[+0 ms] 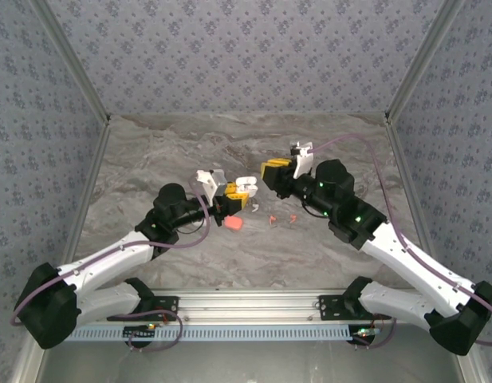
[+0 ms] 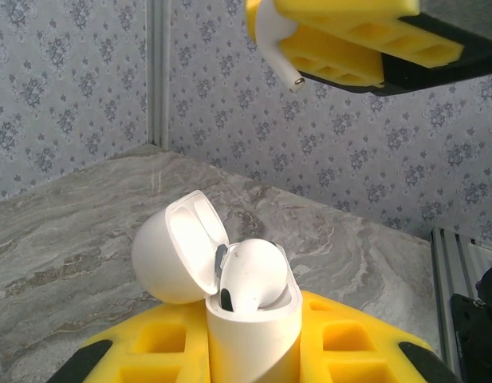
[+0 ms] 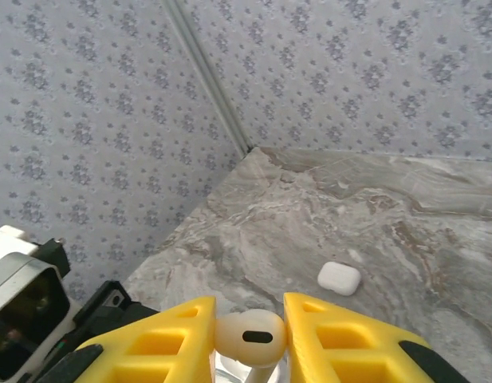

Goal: Insert wireless bluetooth earbuds into charging case

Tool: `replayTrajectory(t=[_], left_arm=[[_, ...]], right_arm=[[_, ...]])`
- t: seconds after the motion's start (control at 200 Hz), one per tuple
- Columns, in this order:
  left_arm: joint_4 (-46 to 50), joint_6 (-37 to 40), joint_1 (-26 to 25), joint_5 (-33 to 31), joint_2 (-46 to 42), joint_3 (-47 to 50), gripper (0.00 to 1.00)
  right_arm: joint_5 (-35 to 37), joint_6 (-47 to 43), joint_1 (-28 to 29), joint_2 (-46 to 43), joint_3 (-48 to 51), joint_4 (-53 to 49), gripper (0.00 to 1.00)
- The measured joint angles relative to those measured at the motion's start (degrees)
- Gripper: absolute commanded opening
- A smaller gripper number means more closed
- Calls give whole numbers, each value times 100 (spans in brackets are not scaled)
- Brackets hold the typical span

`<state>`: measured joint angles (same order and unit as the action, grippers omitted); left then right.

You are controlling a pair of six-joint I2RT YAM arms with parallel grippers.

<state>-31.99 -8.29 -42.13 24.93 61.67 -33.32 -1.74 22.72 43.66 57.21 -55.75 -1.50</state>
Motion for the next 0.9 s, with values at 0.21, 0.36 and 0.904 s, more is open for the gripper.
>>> replayTrajectory(t=[0.21, 0.36, 0.904], left_arm=[[-94, -39, -7, -44, 0, 0, 0], [-122, -39, -13, -76, 0, 0, 0], [-125, -81, -39, -101, 0, 0, 0]], right_arm=[[72, 39, 214, 251, 0, 48, 27], [116, 44, 332, 374, 0, 46, 27], [393, 44, 428, 535, 2, -2, 27]])
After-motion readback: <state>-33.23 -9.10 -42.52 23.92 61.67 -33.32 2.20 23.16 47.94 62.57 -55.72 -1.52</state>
